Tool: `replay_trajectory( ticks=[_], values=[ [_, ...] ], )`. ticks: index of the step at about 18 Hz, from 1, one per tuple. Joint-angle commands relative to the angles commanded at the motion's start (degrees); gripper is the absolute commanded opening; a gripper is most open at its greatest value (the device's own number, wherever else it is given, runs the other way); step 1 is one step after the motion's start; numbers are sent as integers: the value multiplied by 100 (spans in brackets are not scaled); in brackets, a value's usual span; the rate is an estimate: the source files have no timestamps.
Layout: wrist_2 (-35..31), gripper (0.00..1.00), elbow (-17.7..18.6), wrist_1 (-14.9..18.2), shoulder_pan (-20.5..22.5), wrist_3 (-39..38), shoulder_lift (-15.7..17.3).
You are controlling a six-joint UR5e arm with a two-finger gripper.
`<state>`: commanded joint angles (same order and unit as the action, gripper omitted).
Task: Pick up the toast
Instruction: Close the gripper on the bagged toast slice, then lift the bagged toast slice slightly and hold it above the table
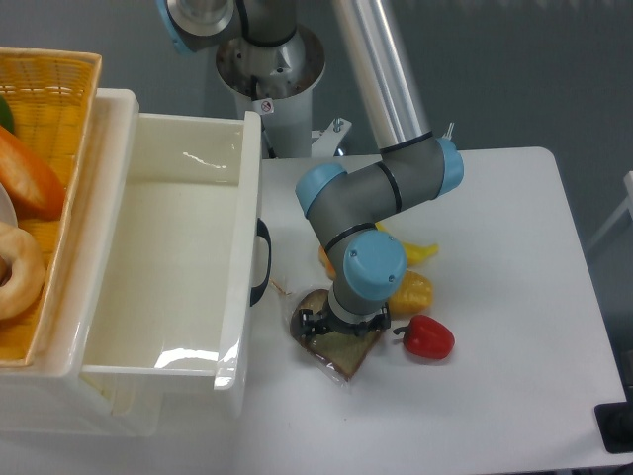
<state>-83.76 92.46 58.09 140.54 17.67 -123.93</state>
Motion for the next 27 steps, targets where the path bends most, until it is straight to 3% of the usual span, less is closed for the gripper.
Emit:
replay_trajectory(
  ticks=[7,12,20,27],
  values=[
    [-26,100,-140,26,9,0,97],
    [-18,100,-439,26,35,0,141],
    [-26,100,-1036,0,26,61,-316],
    [-26,100,-1037,0,26,184,-421]
  ],
)
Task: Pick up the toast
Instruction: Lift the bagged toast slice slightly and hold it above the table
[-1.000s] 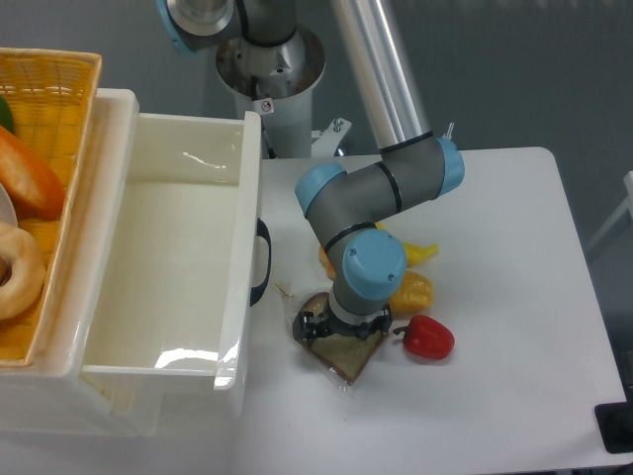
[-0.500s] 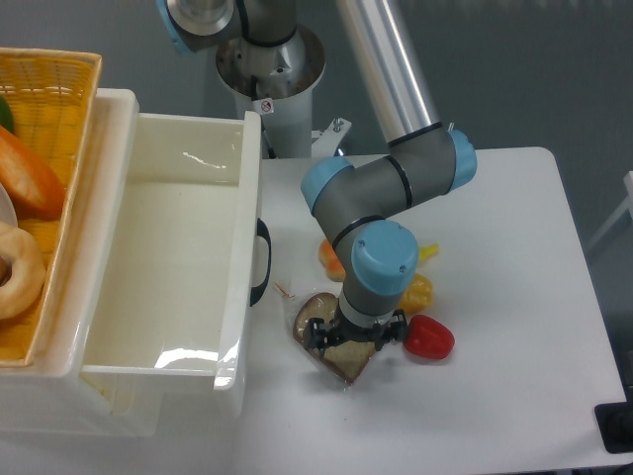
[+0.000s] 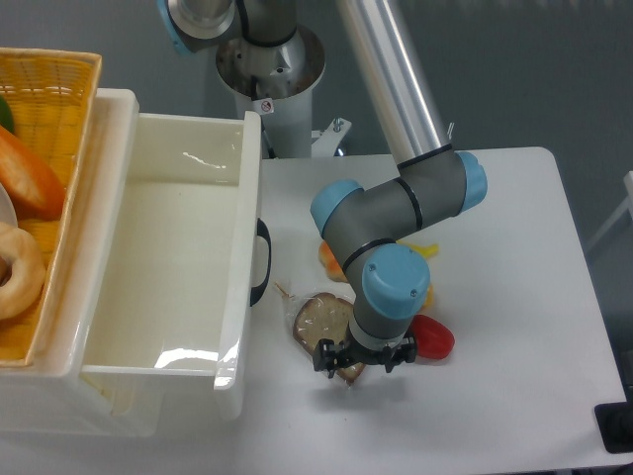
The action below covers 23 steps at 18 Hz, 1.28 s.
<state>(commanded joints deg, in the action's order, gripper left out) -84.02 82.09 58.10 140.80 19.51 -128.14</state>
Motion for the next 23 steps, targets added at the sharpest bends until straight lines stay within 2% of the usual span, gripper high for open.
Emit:
replay_trajectory(
  ticks=[23],
  values=[
    [18,100,9,0,-26,-9,-159]
  ],
)
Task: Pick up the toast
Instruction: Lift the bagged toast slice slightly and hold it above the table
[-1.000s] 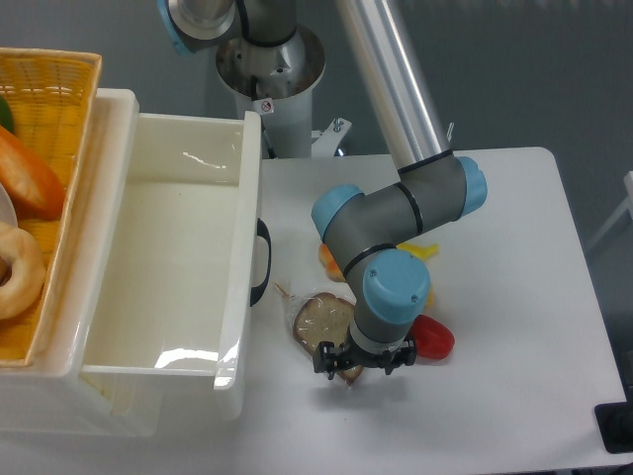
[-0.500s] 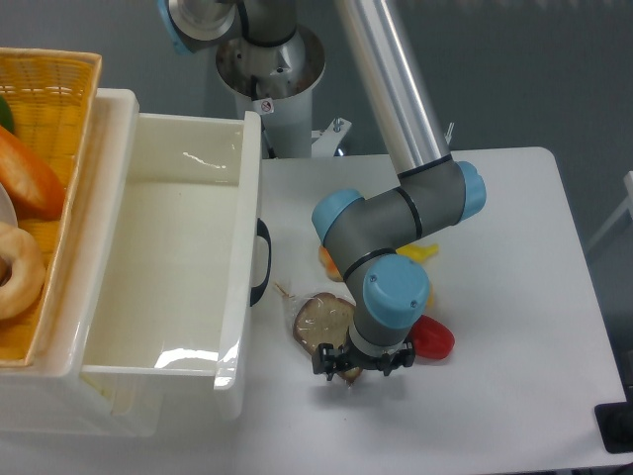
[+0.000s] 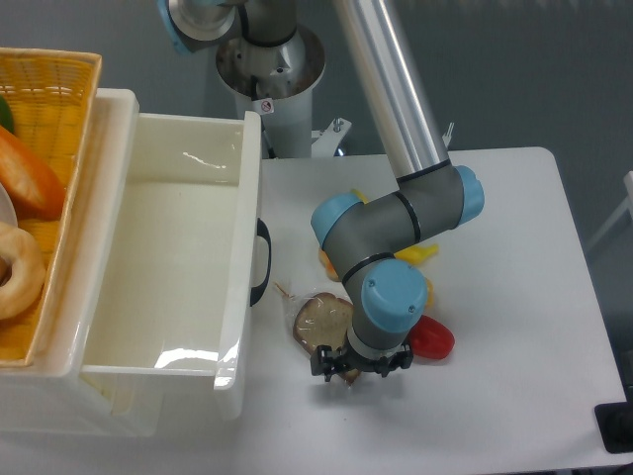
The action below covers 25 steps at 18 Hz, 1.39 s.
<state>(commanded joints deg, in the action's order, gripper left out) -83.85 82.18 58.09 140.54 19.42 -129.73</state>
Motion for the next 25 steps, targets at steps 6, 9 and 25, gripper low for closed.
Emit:
replay_trajectory(
  ticks=[6,9,25],
  values=[
    [0,100,-9,-9,-9,9,0],
    [0,99,-9,-9,-9,9,0],
    [0,39,44,0,-44,-35,9]
  ],
)
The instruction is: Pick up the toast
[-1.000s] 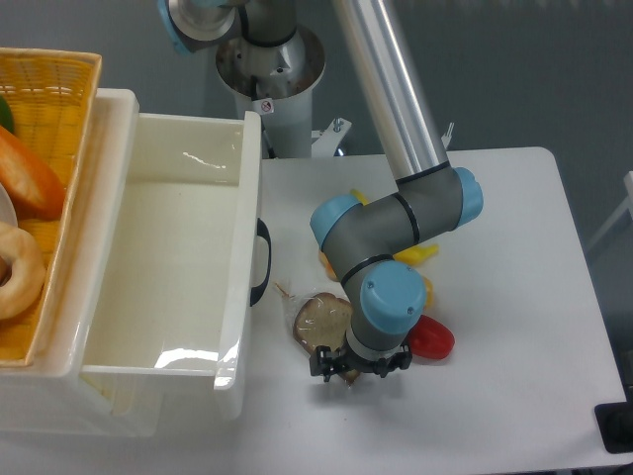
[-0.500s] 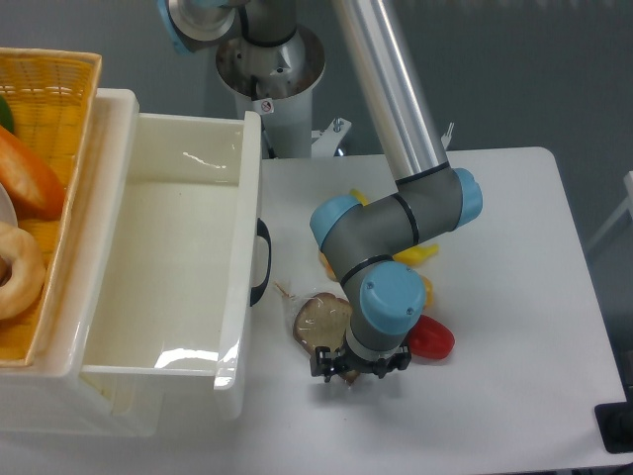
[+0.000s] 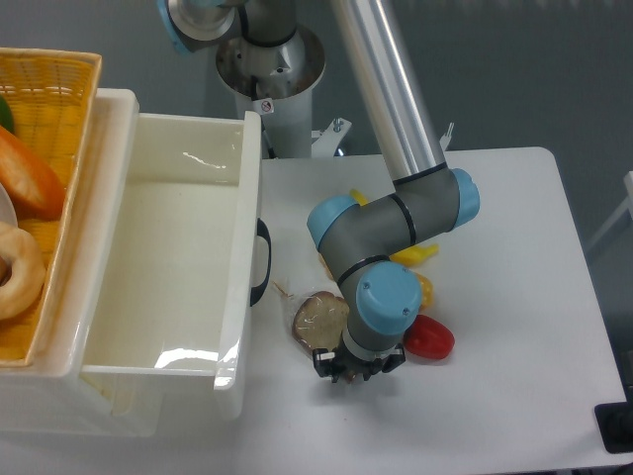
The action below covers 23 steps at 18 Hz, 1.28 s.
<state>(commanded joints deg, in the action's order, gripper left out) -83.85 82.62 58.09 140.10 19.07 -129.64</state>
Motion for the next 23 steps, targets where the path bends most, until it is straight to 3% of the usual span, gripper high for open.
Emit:
replay_trajectory(
  ticks=[3,6,13,18,23],
  values=[
    [0,24,9,0,0,-9,17],
    [0,2,9,9,0,9,35],
    [0,0,18,26,0,9,105],
    [-9,0,26,97,26,53,360],
    [-26,0,9,369,44,62,623]
  ],
)
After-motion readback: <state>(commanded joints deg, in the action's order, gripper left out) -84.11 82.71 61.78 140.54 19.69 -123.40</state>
